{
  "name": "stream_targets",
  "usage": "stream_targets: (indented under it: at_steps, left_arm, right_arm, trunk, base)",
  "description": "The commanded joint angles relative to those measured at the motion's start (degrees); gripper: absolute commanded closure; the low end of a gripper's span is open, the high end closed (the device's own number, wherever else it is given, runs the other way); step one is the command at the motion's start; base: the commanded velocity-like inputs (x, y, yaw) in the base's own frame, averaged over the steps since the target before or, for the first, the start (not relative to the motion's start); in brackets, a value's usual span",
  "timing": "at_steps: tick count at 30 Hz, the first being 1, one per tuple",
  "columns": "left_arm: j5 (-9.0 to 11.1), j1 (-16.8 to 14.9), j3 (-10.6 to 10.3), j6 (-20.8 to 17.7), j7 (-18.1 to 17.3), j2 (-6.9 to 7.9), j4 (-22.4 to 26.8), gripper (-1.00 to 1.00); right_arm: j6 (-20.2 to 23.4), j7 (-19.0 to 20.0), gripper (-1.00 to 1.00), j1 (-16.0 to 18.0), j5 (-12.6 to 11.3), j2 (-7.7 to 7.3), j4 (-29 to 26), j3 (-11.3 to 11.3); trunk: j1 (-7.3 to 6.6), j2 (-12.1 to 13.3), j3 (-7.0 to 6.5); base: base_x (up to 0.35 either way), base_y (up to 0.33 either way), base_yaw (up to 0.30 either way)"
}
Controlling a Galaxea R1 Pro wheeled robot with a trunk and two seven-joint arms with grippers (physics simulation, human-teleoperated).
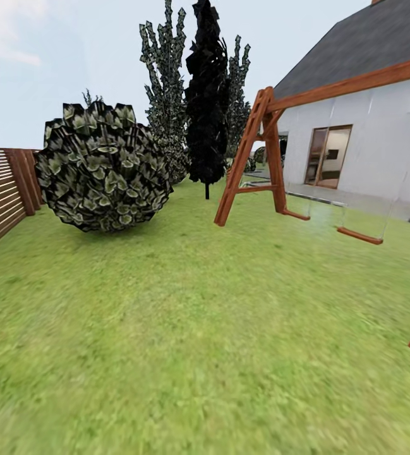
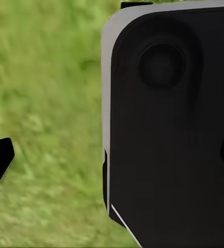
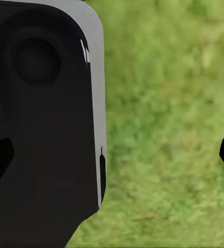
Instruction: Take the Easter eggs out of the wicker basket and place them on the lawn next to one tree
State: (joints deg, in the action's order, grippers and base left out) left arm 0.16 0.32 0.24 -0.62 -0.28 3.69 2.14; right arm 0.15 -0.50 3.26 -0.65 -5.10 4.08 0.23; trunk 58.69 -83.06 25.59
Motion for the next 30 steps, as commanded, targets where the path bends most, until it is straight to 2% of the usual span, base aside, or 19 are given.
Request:
stream_targets:
  at_steps: [1, 8, 16, 30]
  left_arm:
    - [0.02, 0.03, 0.02, -0.05, -0.05, 0.00, 0.12, -1.00]
    - [0.02, 0.03, 0.02, -0.08, -0.04, 0.00, 0.13, -1.00]
    - [0.02, 0.03, 0.02, -0.08, -0.06, 0.00, 0.12, -1.00]
    - [0.02, 0.03, 0.02, -0.08, -0.07, 0.01, 0.12, -1.00]
  right_arm:
    - [0.02, -0.06, -1.00, 0.08, -0.07, 0.02, 0.12, 0.03]
    - [-0.02, -0.04, -1.00, 0.08, 0.10, 0.09, 0.10, 0.23]
    - [-0.06, 0.06, -1.00, 0.08, 0.62, 0.09, 0.08, 0.44]
    - [-0.01, 0.04, -1.00, 0.08, 0.73, 0.00, 0.09, 0.47]
  trunk:
    - [0.03, -0.02, 0.05]
    - [0.03, -0.02, 0.05]
    - [0.03, -0.02, 0.05]
    - [0.03, -0.02, 0.05]
  base:
    - [0.335, 0.000, 0.000]
    - [0.335, 0.000, -0.022]
    - [0.335, 0.000, -0.195]
    - [0.335, 0.000, -0.011]
